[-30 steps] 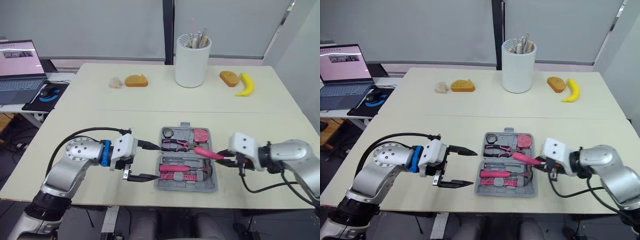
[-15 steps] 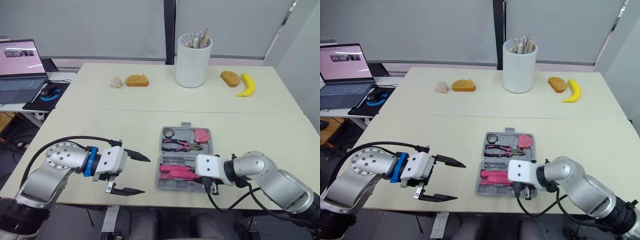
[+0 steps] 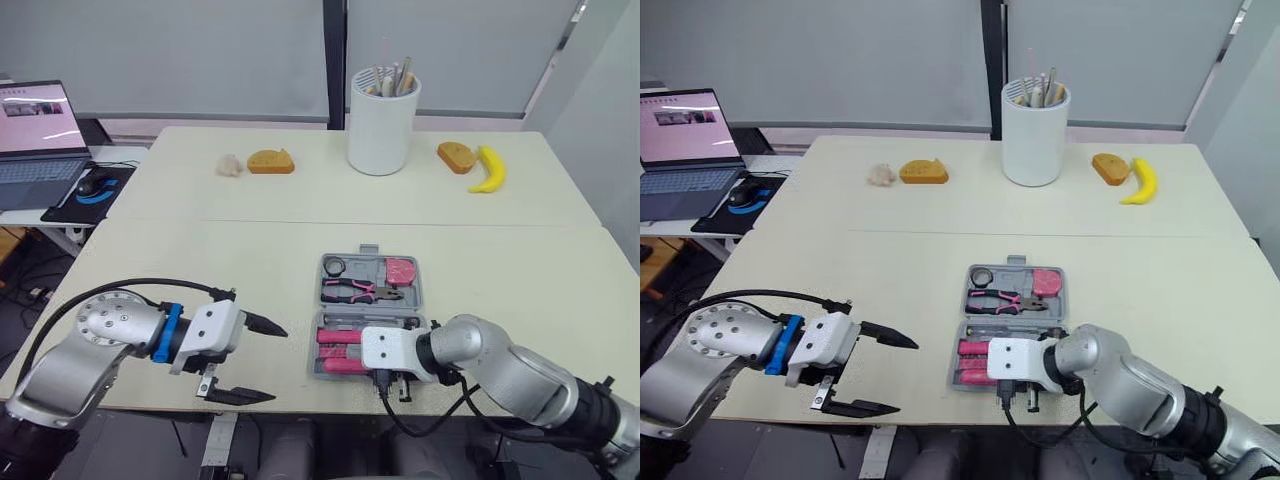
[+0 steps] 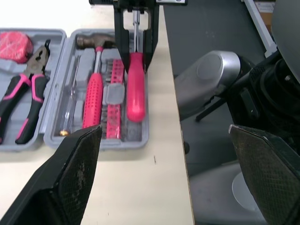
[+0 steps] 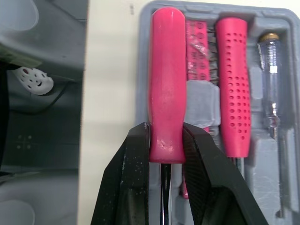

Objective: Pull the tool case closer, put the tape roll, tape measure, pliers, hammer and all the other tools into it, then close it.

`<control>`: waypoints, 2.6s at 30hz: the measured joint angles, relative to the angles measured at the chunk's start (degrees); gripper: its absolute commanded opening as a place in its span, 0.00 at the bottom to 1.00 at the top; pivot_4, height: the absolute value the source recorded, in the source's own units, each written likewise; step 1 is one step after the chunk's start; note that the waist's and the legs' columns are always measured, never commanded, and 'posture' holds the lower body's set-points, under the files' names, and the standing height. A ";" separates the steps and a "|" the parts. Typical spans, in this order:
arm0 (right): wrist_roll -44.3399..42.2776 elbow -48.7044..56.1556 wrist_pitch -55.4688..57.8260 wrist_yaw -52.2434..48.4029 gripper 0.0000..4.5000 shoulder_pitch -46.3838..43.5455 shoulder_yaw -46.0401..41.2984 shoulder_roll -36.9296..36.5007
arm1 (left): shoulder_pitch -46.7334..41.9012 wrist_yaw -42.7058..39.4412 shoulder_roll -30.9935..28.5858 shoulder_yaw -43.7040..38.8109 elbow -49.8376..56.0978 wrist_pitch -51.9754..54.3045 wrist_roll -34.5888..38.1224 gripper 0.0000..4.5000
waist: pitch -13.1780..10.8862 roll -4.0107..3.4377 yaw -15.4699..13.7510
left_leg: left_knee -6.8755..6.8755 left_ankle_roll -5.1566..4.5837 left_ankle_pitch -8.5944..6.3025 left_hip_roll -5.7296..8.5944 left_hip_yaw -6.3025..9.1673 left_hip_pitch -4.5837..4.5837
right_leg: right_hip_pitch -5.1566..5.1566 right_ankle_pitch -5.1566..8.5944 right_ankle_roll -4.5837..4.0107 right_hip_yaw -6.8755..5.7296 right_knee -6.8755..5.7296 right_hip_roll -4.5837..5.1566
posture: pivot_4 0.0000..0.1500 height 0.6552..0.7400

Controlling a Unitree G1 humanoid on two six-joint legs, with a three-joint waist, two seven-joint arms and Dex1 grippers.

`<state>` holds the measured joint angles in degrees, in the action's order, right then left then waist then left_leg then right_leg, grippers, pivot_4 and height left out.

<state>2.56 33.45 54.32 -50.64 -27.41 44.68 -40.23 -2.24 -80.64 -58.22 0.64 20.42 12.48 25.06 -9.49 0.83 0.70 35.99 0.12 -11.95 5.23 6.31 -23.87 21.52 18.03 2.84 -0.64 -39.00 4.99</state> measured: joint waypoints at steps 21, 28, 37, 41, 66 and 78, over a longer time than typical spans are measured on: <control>4.24 -6.92 -6.45 -0.56 0.23 -0.63 3.30 2.86 | 3.53 1.67 -1.52 -1.46 -0.07 0.83 -0.40 1.00 | 0.01 0.01 0.68 | 0.00 0.01 0.00 0.00 0.01 0.02 | -0.02 0.00 0.00 -0.01 0.00 -0.01 | 1.00 1.00; 4.22 -7.25 -6.08 -0.20 0.59 -0.40 1.89 5.17 | 3.30 2.48 -1.05 -1.41 -0.08 0.77 -0.78 1.00 | 0.00 0.01 0.81 | -0.02 0.02 -0.01 0.01 0.02 0.01 | 0.00 0.00 0.00 0.02 0.00 -0.02 | 1.00 1.00; -0.48 -3.84 -6.35 -2.27 0.59 2.88 -5.34 3.06 | 0.69 2.53 1.07 0.80 -0.96 -0.55 -2.79 1.00 | 0.00 0.01 0.77 | -0.01 0.02 -0.01 0.01 0.04 0.02 | -0.03 0.00 0.01 -0.01 0.00 -0.02 | 1.00 1.00; -1.55 -3.21 -9.47 -1.77 0.51 4.18 -8.39 2.57 | -1.12 2.50 2.38 1.88 -3.18 -1.94 -3.82 1.00 | 0.01 0.01 0.79 | -0.01 0.02 -0.01 0.01 0.03 0.01 | -0.03 0.00 0.01 -0.01 0.00 -0.02 | 1.00 1.00; 3.53 -11.39 -20.09 0.50 0.00 9.81 -7.34 3.96 | -2.11 2.46 2.93 2.46 -5.28 -4.00 -5.20 1.00 | 0.02 0.03 0.79 | -0.01 0.02 -0.01 0.01 0.02 0.04 | -0.06 0.00 0.01 0.00 0.00 -0.02 | 1.00 1.00; -1.76 -7.10 -16.04 -2.17 0.00 10.90 -18.34 -0.83 | -2.82 9.20 7.19 2.35 -10.40 -5.41 -8.53 0.91 | 0.00 0.01 0.55 | 0.01 0.01 -0.01 0.03 0.03 0.04 | -0.08 -0.01 0.01 -0.02 0.00 -0.01 | 1.00 1.00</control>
<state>0.80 26.35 38.28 -52.81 -16.50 26.34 -41.05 -5.06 -71.43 -51.04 2.99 10.02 7.07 16.52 -9.48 0.85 1.26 36.00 0.14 -11.96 5.26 6.34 -23.84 21.44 18.03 2.85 -0.66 -39.00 4.98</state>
